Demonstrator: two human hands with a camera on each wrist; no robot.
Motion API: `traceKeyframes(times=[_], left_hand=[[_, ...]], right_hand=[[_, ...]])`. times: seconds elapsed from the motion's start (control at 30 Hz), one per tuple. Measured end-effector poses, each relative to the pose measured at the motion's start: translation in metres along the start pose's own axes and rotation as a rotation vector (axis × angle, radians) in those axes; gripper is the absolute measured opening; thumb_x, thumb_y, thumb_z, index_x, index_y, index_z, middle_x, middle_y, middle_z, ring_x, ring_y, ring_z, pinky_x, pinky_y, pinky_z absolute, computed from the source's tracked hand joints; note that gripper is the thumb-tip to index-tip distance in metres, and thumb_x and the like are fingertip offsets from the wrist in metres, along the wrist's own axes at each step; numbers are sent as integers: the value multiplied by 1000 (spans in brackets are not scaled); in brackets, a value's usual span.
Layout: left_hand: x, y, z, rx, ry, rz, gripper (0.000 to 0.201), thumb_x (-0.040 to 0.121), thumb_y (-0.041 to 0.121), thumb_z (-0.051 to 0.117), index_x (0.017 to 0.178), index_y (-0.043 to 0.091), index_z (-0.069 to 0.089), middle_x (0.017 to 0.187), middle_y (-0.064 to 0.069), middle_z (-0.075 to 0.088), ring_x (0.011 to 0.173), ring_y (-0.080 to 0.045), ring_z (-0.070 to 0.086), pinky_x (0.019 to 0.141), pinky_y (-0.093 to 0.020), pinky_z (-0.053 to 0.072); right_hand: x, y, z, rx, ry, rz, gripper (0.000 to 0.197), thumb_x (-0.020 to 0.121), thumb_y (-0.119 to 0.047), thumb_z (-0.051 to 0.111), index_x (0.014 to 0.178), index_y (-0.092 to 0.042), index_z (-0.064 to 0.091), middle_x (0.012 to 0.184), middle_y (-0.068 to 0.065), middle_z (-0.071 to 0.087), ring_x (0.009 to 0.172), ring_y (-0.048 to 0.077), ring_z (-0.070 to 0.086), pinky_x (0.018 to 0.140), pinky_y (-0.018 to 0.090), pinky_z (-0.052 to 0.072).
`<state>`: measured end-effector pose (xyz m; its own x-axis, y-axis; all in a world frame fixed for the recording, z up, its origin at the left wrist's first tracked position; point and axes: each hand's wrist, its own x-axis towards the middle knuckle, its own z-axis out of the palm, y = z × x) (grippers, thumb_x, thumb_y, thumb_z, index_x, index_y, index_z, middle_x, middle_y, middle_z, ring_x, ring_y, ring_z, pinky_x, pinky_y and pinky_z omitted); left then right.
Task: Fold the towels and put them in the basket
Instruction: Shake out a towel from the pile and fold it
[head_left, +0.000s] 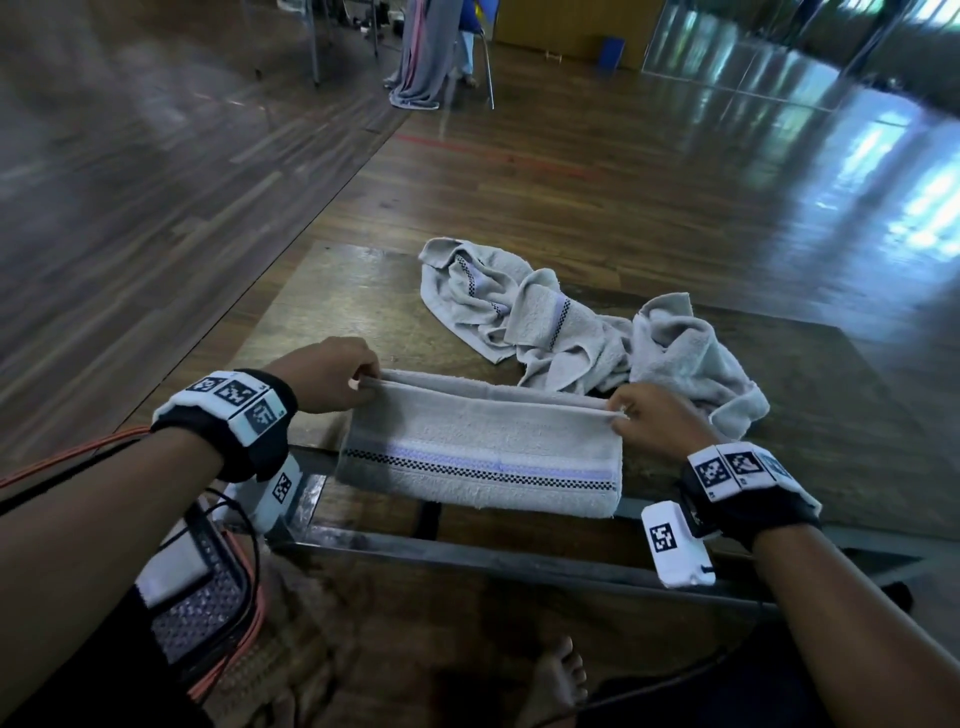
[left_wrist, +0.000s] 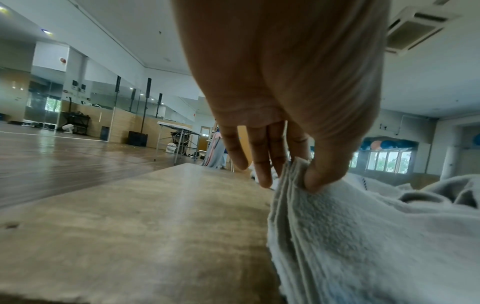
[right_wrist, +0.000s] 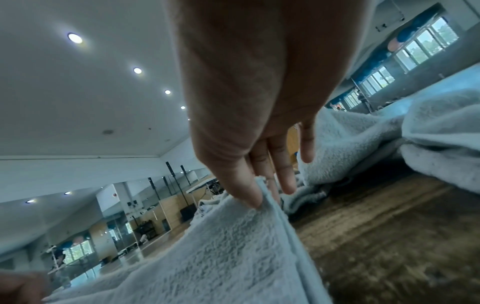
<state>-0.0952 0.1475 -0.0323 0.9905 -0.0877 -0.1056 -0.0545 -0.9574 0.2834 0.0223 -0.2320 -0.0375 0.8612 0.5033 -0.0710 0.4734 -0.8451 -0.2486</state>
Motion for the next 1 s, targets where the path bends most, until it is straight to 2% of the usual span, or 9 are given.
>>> traceKeyframes(times=[0.23,0.33,0.5,0.57,0.67,0.77,0.87,0.93,1.0], left_hand=[[-44,3,-16,-150,182,100,11,82,13,69,91,18,66,84,11,60,75,6,52,66,-2,38],[-66,7,-15,-218,174,128,17,82,9,68,94,19,60,85,16,59,76,7,55,71,-2,40],[-80,7,-13,-179,127,78,22,87,15,63,105,26,56,91,14,59,81,1,55,70,-9,42],[-78,9,-15,-90,126,80,16,87,15,62,99,25,60,92,9,60,80,-6,55,74,-17,45],[-70,11,-23,34,376,17,13,86,16,60,97,23,60,97,4,62,87,-17,59,83,-37,46],[-57,15,-37,131,862,-27,13,87,19,50,98,21,57,98,-2,62,88,-26,57,84,-40,37],[-50,15,-45,217,1092,19,14,83,19,52,97,20,56,96,-3,56,91,-24,50,82,-37,32],[-46,11,-40,234,1001,42,15,80,17,57,94,20,55,96,-1,55,93,-22,50,84,-37,33],[-46,4,-26,267,678,20,14,81,18,58,94,23,55,100,1,56,97,-22,54,89,-39,36]], right_hand=[[-45,-8,-23,268,72,-95,22,78,-4,68,96,-16,64,92,-2,64,86,14,60,81,31,52],[-62,-11,-30,289,-21,-98,35,80,-8,69,113,-18,62,98,-9,63,90,8,60,83,24,50],[-77,-15,-32,235,-155,-84,17,84,-14,67,98,-22,67,96,-6,67,89,5,61,77,13,48],[-74,-21,-32,233,-134,-79,15,84,-12,66,96,-22,66,95,-6,66,89,8,60,80,18,50],[-63,-35,-37,270,84,-58,18,84,-8,63,100,-13,67,101,2,68,89,14,62,86,35,52],[-52,-50,-48,266,597,-132,20,79,-5,64,97,-14,67,99,-1,68,92,18,63,89,44,48],[-44,-57,-51,189,887,-185,21,74,-5,64,92,-18,62,93,-11,61,93,12,54,88,34,36],[-38,-57,-45,137,866,-170,22,71,-4,64,89,-16,59,90,-6,59,92,15,51,83,32,31],[-31,-53,-32,38,702,-160,21,70,-4,65,87,-14,60,90,3,61,92,24,55,82,37,36]])
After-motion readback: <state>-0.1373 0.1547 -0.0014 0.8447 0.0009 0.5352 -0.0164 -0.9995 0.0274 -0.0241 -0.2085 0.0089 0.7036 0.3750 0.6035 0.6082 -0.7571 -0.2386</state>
